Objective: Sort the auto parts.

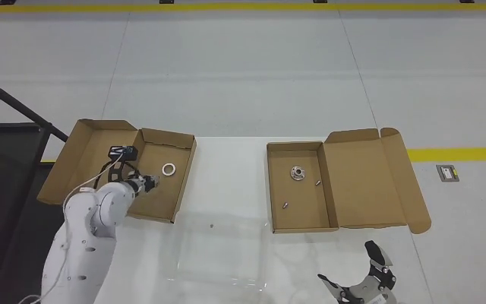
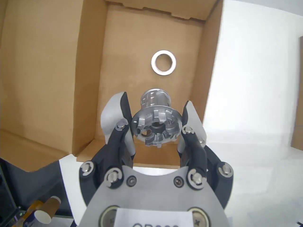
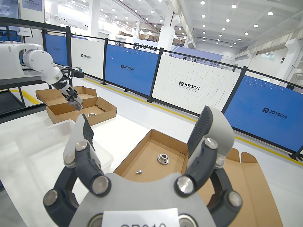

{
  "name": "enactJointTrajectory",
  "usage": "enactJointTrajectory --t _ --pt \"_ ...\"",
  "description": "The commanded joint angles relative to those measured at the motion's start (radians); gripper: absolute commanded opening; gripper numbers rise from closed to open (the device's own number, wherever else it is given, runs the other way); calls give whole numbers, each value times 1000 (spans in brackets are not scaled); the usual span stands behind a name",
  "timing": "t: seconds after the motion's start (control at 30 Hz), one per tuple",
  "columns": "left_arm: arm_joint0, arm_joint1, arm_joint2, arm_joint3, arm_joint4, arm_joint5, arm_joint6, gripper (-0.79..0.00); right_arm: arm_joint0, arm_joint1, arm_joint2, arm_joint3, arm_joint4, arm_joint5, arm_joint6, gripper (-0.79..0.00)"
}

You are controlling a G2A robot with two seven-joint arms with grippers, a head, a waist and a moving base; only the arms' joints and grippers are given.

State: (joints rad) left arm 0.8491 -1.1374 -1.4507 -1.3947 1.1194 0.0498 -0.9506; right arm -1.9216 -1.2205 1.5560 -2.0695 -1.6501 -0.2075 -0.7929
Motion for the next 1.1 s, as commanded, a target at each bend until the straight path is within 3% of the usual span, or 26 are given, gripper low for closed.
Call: enactJointTrajectory --t 0.0,0.23,0.27,0.3,0.37,0.4,0.43,0.5,0.8,1.07 --pt "-41 -3 22 80 15 4 -1 -785 0 0 0 0 0 0 0 0" --pt "-117 -12 67 229 48 24 33 -785 0 0 0 0 0 0 0 0" --pt "-122 -13 71 240 47 22 34 -739 0 0 0 0 0 0 0 0" --pt "-126 -13 74 249 46 22 35 -603 0 0 0 0 0 0 0 0" --pt "-132 -14 78 260 44 21 37 -403 0 0 0 0 0 0 0 0" --pt "-133 -15 79 264 44 21 37 -206 0 0 0 0 0 0 0 0" --pt "-134 -15 80 265 45 20 36 -86 0 0 0 0 0 0 0 0" --pt "-132 -14 80 262 45 21 34 -18 0 0 0 0 0 0 0 0" --pt "-89 -4 41 149 51 42 30 0 0 0 0 0 0 0 0 0" --pt "67 11 -52 -164 2 33 53 0 0 0 0 0 0 0 0 0"
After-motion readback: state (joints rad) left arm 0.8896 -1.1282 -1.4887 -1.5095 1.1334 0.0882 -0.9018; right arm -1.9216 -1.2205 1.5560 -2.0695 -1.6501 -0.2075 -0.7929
